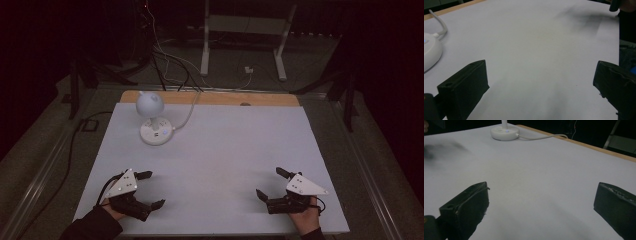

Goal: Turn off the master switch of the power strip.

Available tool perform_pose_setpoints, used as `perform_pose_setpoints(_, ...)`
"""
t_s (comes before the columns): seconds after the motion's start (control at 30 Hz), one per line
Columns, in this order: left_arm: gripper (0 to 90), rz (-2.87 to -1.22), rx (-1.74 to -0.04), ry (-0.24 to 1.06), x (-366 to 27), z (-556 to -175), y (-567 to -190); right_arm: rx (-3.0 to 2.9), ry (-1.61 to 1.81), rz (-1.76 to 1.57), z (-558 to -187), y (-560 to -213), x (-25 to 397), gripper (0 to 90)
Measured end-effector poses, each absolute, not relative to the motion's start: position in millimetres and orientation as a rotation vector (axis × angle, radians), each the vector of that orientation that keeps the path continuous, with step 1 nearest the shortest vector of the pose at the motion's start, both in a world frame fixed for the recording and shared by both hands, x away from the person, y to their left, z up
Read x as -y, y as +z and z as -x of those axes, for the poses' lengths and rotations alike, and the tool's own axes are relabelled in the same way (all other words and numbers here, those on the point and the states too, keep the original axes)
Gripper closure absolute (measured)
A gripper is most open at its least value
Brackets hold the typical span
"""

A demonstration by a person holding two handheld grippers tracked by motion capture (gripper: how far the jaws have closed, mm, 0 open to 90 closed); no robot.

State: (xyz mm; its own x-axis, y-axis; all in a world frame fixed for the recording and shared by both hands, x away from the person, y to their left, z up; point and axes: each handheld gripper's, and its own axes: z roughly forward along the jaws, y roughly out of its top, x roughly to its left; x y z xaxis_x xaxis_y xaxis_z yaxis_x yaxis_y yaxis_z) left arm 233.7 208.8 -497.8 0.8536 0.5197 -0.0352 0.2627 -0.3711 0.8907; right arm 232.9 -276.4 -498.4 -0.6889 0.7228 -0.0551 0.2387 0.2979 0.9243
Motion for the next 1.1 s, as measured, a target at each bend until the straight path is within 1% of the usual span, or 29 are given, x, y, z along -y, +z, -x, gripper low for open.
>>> perform_pose_setpoints(0.63,0.3,-1.959,-0.536,0.313,-200,-240,-478,-2.091,1.387,-0.866,-232,-498,277,0.1)
perform_pose_setpoints(0.77,0.4,-1.956,-0.528,0.331,-199,-243,-474,-2.092,1.386,-0.876,-232,-498,278,0.1)
perform_pose_setpoints(1.1,0.4,-1.944,-0.561,0.313,-197,-252,-467,-2.087,1.391,-0.876,-232,-498,279,0.1)
